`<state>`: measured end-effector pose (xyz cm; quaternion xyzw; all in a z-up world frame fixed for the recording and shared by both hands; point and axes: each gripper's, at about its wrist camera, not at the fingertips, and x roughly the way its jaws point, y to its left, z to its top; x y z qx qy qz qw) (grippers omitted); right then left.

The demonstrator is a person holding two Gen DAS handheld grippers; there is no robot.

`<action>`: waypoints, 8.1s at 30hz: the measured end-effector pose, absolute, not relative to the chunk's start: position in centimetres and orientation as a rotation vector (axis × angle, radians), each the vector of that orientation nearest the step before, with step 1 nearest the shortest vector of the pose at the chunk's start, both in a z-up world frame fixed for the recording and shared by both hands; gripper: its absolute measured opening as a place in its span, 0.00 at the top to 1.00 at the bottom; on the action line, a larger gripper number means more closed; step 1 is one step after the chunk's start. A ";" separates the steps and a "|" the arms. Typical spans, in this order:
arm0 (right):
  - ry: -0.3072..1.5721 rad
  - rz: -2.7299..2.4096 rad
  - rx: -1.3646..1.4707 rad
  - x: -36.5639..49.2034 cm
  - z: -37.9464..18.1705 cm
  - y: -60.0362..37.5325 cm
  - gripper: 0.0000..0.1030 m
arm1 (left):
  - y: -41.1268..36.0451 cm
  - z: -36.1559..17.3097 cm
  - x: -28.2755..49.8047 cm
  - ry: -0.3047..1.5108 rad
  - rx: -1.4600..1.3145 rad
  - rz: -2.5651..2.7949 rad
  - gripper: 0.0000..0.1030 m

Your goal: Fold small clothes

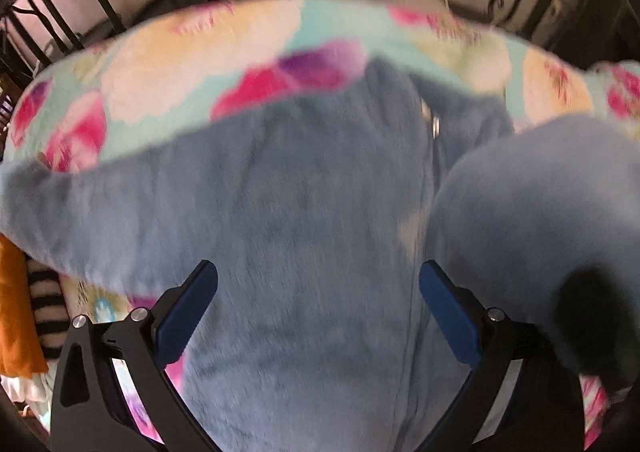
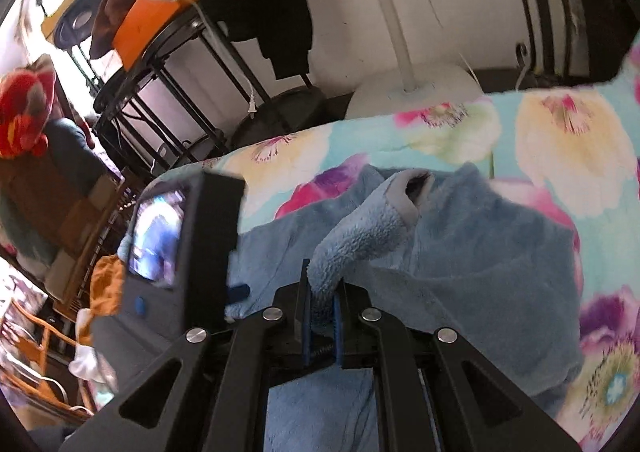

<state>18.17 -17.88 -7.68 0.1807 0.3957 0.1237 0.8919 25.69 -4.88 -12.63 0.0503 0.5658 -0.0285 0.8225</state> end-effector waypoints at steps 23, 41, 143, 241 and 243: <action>1.093 0.238 0.372 11.5 -14.4 -25.0 0.51 | -1.1 -14.4 26.4 1.215 -0.025 -0.016 0.05; 0.993 -0.201 0.933 7.6 -17.5 -36.8 0.63 | 1.3 -17.4 27.4 1.268 -0.112 0.145 0.04; 1.136 0.211 1.211 14.0 -17.7 -25.2 0.22 | -6.9 -17.3 20.7 1.109 0.132 -0.361 0.91; 1.224 0.044 0.556 8.6 -14.8 -26.6 0.41 | 3.6 -16.9 17.2 1.261 0.337 0.056 0.07; 1.234 0.053 0.556 6.8 -14.7 -26.1 0.41 | 3.7 -17.0 15.6 1.283 0.331 0.043 0.07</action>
